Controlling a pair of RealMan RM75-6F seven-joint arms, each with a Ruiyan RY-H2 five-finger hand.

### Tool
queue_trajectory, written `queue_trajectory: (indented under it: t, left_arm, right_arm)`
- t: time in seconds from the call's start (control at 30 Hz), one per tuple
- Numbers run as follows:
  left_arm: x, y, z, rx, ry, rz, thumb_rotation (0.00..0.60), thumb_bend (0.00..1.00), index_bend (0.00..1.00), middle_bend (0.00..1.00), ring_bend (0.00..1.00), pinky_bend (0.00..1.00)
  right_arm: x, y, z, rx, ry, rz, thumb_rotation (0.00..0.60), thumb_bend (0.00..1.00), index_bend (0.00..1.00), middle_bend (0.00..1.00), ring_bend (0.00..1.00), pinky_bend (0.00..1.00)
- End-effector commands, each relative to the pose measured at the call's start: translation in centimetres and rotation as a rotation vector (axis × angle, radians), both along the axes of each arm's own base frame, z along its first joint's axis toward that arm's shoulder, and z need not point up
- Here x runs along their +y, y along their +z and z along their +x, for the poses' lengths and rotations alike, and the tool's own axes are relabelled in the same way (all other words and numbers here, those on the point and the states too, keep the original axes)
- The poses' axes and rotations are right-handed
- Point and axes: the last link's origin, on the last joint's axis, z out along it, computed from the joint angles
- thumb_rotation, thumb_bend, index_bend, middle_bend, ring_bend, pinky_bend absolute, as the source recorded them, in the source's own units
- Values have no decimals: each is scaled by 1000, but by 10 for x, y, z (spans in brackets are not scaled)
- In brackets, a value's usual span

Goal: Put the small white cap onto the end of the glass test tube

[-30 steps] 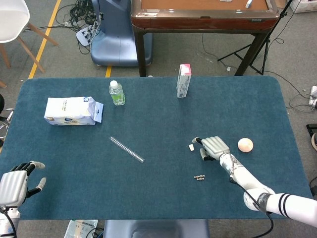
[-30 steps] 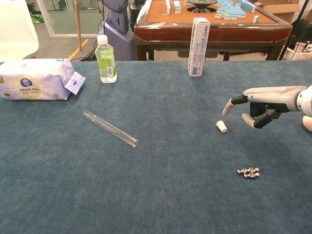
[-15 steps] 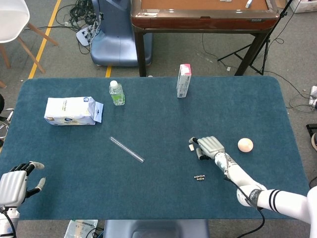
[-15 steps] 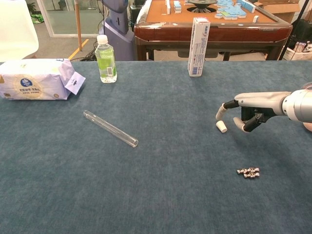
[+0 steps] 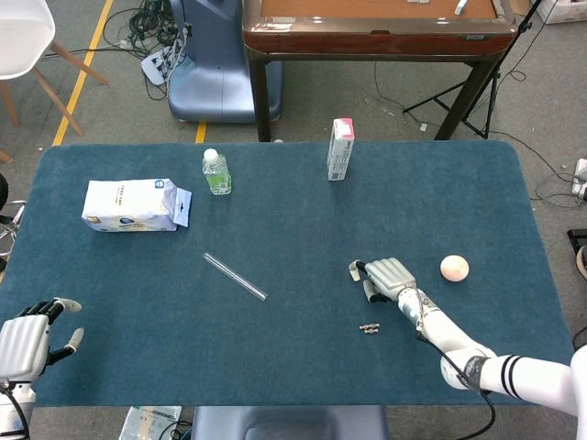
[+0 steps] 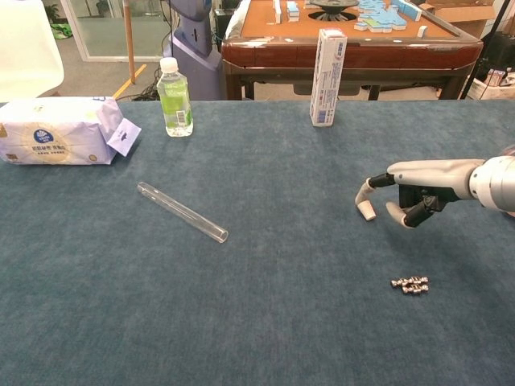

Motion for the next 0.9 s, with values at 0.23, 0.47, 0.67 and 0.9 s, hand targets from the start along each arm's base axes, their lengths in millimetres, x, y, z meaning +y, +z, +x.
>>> queue_trajectory:
  t: [0.23,0.47,0.67,0.9]
  left_arm:
    - [0,-1,0,0,-4,-3,600,281,427,419,372,379]
    - [3,0,1,5,-19,4,600,281,427,419,373,379]
    - [21,4,10,33,-94,6,600,281,420,419,373,379]
    - [60,5,33,119,-302,-141,600,274,346,419,398,379]
  right_arm:
    - [22,12,-10,17,10,-7,600,727,202,1000,1000,1000]
    - [34,25,-8,-16,36,-55,600,727,202,1000,1000,1000]
    - [38,51,3,-65,77,-137,600,727,202,1000,1000,1000]
    - [39,96,16,-123,129,-295,600,659,202,997,1000,1000]
